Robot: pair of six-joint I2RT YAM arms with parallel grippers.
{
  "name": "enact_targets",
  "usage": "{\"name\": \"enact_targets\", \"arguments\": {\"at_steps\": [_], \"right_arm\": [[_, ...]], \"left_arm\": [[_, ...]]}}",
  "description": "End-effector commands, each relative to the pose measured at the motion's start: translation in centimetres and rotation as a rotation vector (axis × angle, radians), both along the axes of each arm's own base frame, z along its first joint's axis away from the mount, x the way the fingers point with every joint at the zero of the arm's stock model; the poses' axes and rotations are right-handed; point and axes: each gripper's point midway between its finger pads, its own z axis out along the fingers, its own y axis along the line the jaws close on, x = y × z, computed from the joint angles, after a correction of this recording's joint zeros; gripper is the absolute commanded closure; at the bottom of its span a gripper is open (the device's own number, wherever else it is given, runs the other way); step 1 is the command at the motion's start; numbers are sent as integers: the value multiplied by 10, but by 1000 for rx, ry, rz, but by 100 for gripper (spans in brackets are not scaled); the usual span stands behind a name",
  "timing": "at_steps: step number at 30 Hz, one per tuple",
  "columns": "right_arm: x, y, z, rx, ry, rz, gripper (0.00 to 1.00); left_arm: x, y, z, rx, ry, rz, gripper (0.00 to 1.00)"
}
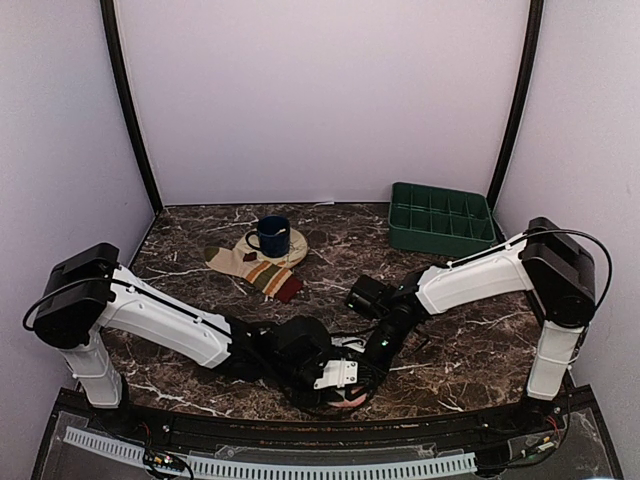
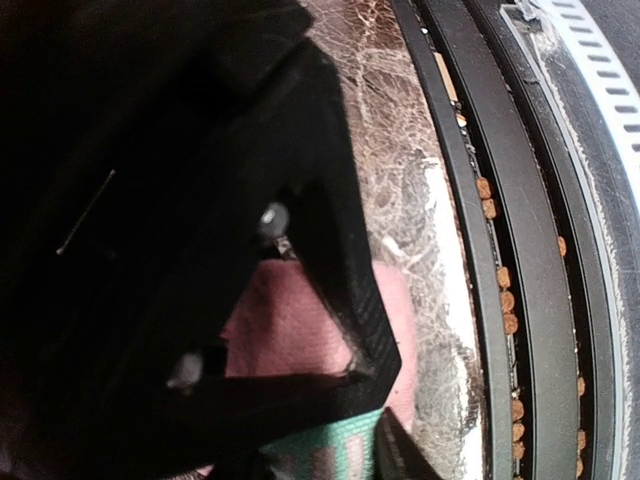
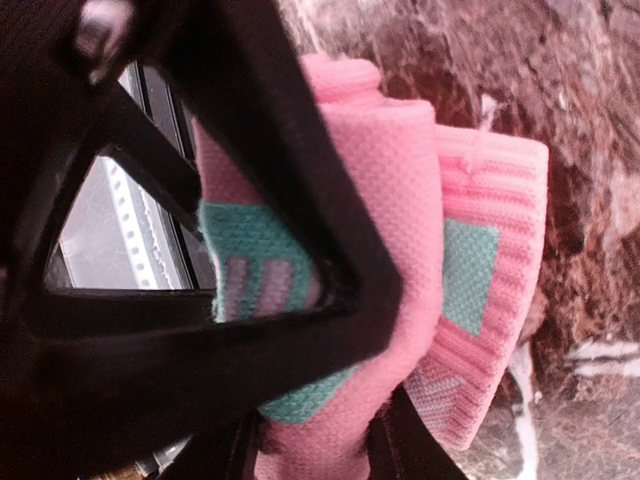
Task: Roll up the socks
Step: Roll the sock at the center of the board.
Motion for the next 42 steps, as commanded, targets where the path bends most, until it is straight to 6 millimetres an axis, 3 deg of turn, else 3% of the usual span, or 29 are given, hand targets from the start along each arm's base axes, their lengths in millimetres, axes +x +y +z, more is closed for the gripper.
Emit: {"name": "enact_targets", "arguments": {"at_steps": [1,5,12,17,23,33,42], "right_arm": [[-4,30,10,132,-1,51,100],[-4,29,9,129,-3,49,100],[-2,28,9,117,-9,36,99],[0,27,8,112,-15,17,75],[8,21,11,115,-21,-37,55],[17,2,16,107,-40,-132,51],[39,-19,26,103,-75,-269,50]], "left_arm": [[-6,19,-56,166,19,13,75],[-9,22,-64,194,47,14,100],[-14,29,-71,222,72,16,100],[-16,33,-75,236,92,33,100],[-15,35,-76,242,99,66,100],[-7,40,-75,244,94,153,100],[-3,50,-76,254,86,209,100]]}}
